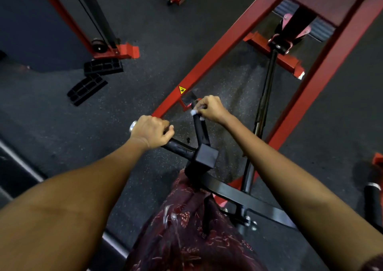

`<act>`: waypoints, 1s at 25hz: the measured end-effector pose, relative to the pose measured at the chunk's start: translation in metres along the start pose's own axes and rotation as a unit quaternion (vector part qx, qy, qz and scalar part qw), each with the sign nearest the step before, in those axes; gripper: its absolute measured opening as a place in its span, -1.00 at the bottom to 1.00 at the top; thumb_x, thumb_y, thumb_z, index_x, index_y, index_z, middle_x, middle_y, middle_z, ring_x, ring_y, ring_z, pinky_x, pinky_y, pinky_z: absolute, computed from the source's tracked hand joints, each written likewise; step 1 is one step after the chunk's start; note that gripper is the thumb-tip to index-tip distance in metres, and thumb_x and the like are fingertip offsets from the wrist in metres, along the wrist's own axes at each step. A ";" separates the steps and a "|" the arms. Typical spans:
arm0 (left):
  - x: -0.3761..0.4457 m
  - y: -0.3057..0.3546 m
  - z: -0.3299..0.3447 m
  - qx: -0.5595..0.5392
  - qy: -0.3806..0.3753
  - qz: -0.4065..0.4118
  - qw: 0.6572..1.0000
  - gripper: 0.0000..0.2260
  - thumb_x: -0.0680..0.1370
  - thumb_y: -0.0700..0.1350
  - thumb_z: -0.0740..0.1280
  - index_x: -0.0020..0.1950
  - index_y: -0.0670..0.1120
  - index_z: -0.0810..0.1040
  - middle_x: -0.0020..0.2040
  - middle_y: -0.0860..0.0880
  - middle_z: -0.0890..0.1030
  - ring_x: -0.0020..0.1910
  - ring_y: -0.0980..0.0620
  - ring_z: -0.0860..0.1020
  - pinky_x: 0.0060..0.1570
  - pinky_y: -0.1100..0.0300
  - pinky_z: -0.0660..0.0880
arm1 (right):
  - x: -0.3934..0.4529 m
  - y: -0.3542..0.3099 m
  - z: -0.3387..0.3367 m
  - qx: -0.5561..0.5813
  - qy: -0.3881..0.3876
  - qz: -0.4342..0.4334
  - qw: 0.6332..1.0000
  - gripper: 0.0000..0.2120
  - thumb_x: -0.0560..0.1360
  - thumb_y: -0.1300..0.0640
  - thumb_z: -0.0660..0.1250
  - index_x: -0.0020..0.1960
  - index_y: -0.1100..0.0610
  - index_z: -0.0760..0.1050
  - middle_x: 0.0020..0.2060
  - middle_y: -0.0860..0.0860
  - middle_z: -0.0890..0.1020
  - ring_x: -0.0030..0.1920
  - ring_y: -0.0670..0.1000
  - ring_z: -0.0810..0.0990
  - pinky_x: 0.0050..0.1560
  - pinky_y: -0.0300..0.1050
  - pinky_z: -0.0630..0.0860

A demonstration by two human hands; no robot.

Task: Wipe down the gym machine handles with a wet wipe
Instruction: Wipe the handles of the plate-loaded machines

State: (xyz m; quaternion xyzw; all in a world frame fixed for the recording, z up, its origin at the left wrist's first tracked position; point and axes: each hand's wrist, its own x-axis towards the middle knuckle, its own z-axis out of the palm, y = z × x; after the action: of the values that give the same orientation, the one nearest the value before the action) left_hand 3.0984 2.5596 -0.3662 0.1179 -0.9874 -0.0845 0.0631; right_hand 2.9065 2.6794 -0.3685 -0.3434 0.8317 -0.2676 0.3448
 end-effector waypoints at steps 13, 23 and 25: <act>-0.003 0.004 -0.003 -0.003 0.052 0.001 0.999 -0.63 0.43 -0.02 0.10 -0.54 -0.13 0.40 -0.60 -0.03 0.43 -0.65 -0.06 0.38 -0.50 0.31 0.16 | -0.005 0.000 0.006 0.026 0.045 0.023 0.998 -0.88 0.43 0.24 0.42 -0.15 0.33 0.59 -0.55 -0.04 0.53 -0.59 -0.29 0.48 -0.40 -0.51 0.40; -0.041 0.037 0.023 0.039 0.141 -0.095 0.985 -0.71 0.55 -0.08 0.10 -0.23 -0.16 0.52 -0.28 -0.10 0.50 -0.29 -0.11 0.44 -0.06 0.03 0.31 | 0.006 -0.017 -0.018 0.010 0.060 0.020 0.998 -0.82 0.41 0.20 0.45 -0.10 0.32 0.61 -0.52 -0.01 0.57 -0.58 -0.25 0.49 -0.26 -0.27 0.57; -0.040 0.033 0.026 0.036 0.165 -0.082 0.982 -0.72 0.53 -0.07 0.11 -0.23 -0.15 0.53 -0.26 -0.10 0.52 -0.29 -0.12 0.44 -0.07 0.03 0.29 | 0.010 -0.010 -0.007 0.014 0.057 0.040 0.997 -0.81 0.44 0.19 0.43 -0.02 0.29 0.61 -0.31 0.08 0.60 -0.55 -0.27 0.48 -0.27 -0.39 0.51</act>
State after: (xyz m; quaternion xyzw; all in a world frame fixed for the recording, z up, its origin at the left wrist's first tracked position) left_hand 3.1258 2.6046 -0.3895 0.2132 -0.9527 -0.0334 0.2142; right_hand 2.9001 2.6673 -0.3618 -0.2890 0.8592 -0.2844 0.3120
